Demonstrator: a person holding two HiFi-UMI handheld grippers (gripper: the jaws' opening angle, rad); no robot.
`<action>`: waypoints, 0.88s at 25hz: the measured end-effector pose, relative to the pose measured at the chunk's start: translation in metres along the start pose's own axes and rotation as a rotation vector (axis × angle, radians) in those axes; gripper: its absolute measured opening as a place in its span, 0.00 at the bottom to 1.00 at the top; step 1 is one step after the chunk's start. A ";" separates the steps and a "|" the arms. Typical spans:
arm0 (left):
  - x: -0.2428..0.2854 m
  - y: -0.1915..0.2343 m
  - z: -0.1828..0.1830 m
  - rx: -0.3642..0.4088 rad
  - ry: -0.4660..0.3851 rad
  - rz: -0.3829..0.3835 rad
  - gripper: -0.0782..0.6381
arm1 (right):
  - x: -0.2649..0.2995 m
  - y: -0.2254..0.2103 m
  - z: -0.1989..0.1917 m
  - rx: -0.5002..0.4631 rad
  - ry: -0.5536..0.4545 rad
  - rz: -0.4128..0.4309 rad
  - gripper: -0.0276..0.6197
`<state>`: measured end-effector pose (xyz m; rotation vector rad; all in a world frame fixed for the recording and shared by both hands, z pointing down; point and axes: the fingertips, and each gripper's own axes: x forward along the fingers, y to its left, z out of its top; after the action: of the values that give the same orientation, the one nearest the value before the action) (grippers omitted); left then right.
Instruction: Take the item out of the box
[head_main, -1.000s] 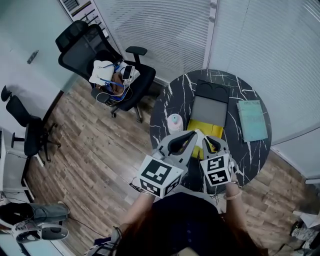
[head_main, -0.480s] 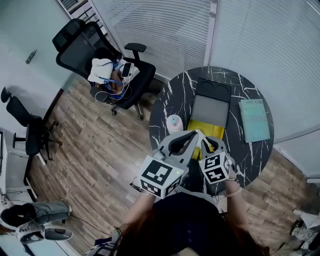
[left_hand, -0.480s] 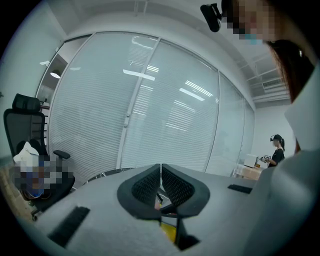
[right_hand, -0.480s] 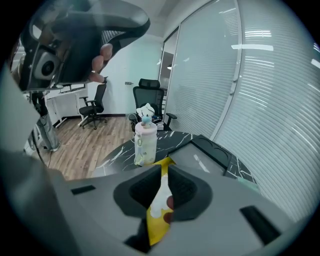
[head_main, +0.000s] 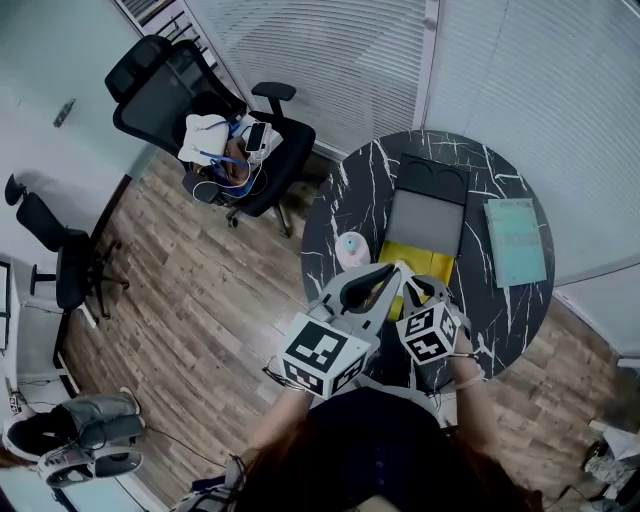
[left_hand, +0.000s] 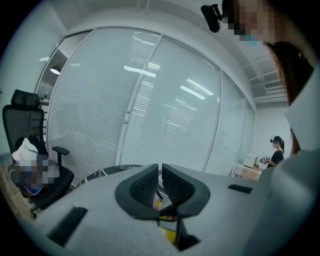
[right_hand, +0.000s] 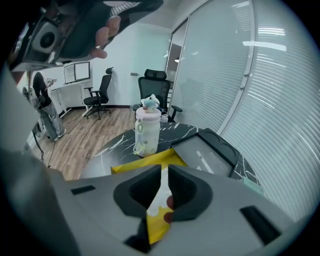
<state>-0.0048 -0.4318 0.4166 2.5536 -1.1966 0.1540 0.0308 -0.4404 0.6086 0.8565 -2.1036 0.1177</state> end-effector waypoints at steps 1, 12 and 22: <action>0.001 0.001 -0.001 -0.001 0.002 0.001 0.15 | 0.003 0.001 -0.002 -0.006 0.008 0.003 0.09; 0.005 0.009 -0.007 -0.013 0.025 0.014 0.15 | 0.034 0.003 -0.023 -0.003 0.071 0.034 0.15; 0.011 0.016 -0.012 -0.024 0.041 0.028 0.15 | 0.058 0.004 -0.044 0.011 0.125 0.065 0.15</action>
<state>-0.0095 -0.4453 0.4339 2.5014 -1.2125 0.1970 0.0338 -0.4520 0.6804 0.7678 -2.0151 0.2116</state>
